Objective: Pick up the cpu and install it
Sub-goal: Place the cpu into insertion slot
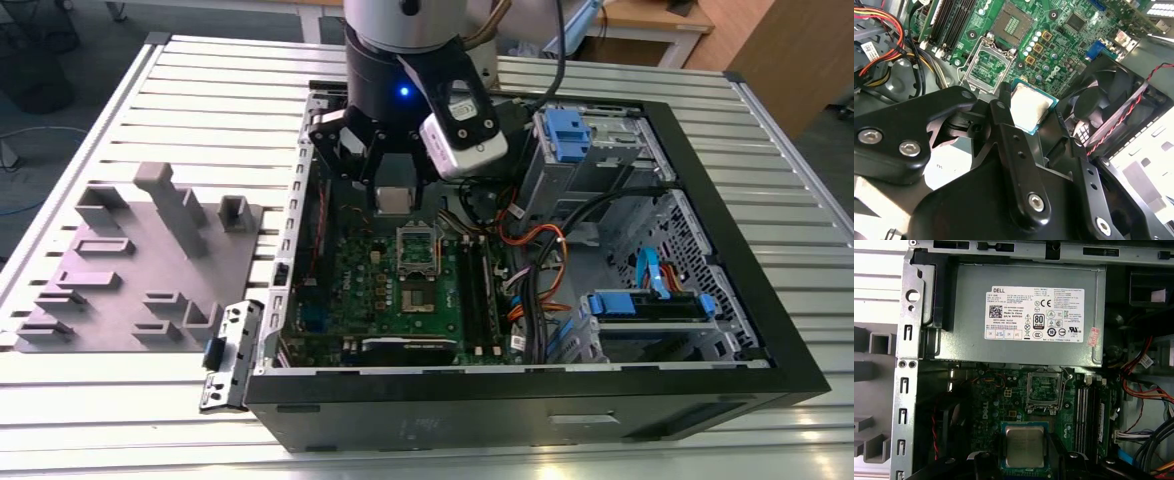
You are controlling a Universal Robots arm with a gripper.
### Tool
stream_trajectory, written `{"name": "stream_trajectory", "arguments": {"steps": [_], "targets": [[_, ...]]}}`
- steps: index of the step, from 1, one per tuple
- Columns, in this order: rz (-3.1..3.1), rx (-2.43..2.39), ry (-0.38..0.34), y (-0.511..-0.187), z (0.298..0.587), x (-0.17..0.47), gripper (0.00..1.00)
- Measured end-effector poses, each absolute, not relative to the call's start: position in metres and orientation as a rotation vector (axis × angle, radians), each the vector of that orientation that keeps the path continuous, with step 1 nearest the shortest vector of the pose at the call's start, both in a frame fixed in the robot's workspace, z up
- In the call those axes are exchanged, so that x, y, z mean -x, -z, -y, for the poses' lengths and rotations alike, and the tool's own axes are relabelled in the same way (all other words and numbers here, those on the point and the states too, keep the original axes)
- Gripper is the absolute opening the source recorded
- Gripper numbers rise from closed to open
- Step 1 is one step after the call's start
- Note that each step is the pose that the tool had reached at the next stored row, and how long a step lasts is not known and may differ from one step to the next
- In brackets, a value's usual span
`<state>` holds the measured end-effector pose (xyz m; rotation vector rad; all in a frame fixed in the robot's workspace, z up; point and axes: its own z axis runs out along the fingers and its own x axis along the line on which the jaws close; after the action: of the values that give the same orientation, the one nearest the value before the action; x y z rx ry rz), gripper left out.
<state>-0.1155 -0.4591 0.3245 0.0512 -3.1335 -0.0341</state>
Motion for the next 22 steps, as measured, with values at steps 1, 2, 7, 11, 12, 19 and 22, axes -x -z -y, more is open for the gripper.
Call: {"name": "stream_trajectory", "arguments": {"steps": [1, 2, 7, 11, 12, 19, 22], "targets": [[3.134, -0.051, 0.034, -0.3238, 0.4591, 0.1155, 0.47], [3.134, -0.051, 0.034, -0.3231, 0.4591, 0.1155, 0.47], [3.133, -0.051, 0.034, -0.3214, 0.4591, 0.1155, 0.47], [3.133, -0.051, 0.034, -0.3211, 0.4591, 0.1155, 0.47], [3.133, -0.051, 0.034, -0.3211, 0.4591, 0.1155, 0.47], [3.134, -0.051, 0.034, -0.3169, 0.4591, 0.1155, 0.47], [3.133, -0.051, 0.034, -0.3144, 0.4591, 0.1155, 0.47]]}}
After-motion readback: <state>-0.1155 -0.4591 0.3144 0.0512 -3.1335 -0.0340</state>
